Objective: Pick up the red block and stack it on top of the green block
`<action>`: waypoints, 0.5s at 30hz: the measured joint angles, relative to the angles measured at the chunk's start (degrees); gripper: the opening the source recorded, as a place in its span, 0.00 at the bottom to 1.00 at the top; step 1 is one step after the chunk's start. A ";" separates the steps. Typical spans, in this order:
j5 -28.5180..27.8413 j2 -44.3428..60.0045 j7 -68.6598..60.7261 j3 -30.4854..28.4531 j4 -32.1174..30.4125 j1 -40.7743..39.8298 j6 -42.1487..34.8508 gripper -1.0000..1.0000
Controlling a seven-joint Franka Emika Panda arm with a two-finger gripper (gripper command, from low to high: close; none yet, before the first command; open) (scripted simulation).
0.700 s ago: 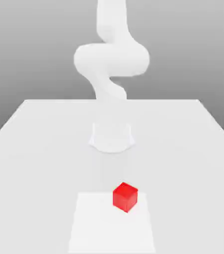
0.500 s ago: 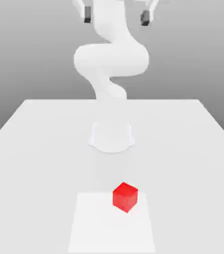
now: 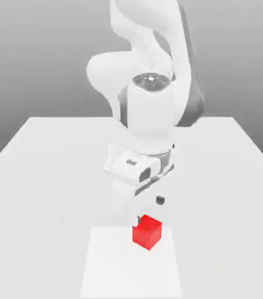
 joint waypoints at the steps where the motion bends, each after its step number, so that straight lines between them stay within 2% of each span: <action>1: 1.41 2.11 -1.11 1.00 0.23 -0.71 1.77 0.50; 3: 3.84 6.28 -2.86 3.42 0.73 -2.56 5.31 0.50; 4: 4.46 7.83 -3.31 4.55 0.91 -3.54 6.62 0.00; 11: 4.37 7.95 -3.26 4.78 0.93 -3.81 6.63 0.00; 15: -0.26 1.03 -0.02 2.73 0.00 -2.99 0.77 0.00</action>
